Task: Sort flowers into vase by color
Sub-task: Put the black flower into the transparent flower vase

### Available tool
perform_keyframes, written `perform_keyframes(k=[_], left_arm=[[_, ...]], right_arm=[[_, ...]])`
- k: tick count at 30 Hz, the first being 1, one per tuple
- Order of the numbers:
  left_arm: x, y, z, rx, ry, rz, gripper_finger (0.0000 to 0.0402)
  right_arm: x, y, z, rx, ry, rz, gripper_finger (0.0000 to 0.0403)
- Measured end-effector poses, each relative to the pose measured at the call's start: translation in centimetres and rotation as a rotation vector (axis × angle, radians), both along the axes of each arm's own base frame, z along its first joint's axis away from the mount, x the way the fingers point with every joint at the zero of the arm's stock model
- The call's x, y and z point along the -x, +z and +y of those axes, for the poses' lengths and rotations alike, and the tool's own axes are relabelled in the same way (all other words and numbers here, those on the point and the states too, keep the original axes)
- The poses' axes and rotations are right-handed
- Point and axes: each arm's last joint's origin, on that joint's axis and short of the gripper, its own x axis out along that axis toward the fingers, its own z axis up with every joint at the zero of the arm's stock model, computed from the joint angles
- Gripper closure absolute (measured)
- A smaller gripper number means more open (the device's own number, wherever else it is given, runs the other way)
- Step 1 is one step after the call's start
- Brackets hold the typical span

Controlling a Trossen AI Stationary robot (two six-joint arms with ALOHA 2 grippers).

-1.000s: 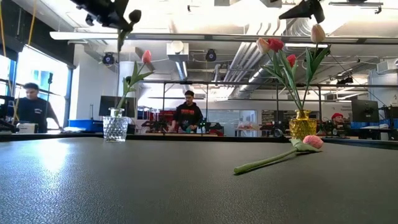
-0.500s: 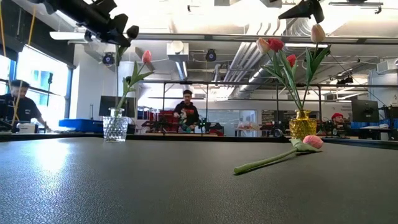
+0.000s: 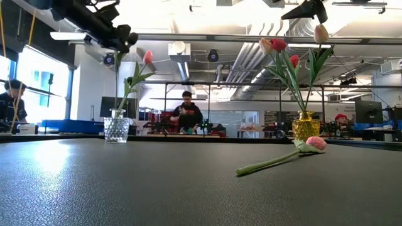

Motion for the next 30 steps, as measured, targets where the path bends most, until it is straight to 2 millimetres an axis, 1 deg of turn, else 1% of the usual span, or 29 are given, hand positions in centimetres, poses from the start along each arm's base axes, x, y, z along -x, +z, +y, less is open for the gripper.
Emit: perform_keyframes(k=[6, 9, 12, 19, 22, 25, 30], left_arm=[[0.1, 1.3, 0.5, -0.104, -0.004, -0.09, 0.0401], [0.1, 1.9, 0.5, -0.17, -0.018, -0.085, 0.0401], [0.1, 2.1, 0.5, -0.2, -0.02, -0.072, 0.0401], [0.5, 2.5, 0.0, -0.19, -0.025, -0.066, 0.0401], [0.8, 3.6, -0.3, -0.152, -0.03, -0.03, 0.0401], [0.9, 4.5, -0.4, -0.159, -0.035, 0.01, 0.0401], [0.7, 4.2, -0.2, -0.142, -0.037, 0.038, 0.0401]], right_arm=[[0.0, 0.0, 0.0, 0.001, 0.0, 0.001, 0.0136], [0.0, 0.0, 0.0, 0.001, 0.0, 0.001, 0.0136], [0.0, 0.0, 0.0, 0.0, 0.0, 0.001, 0.0136], [0.0, -0.1, 0.0, -0.002, -0.009, 0.006, 0.0136], [0.1, -0.1, -0.1, 0.005, -0.036, 0.008, 0.0136], [0.1, 0.0, -0.1, 0.013, -0.065, 0.011, 0.0136], [0.2, 0.0, -0.2, 0.018, -0.084, 0.012, 0.0136]])
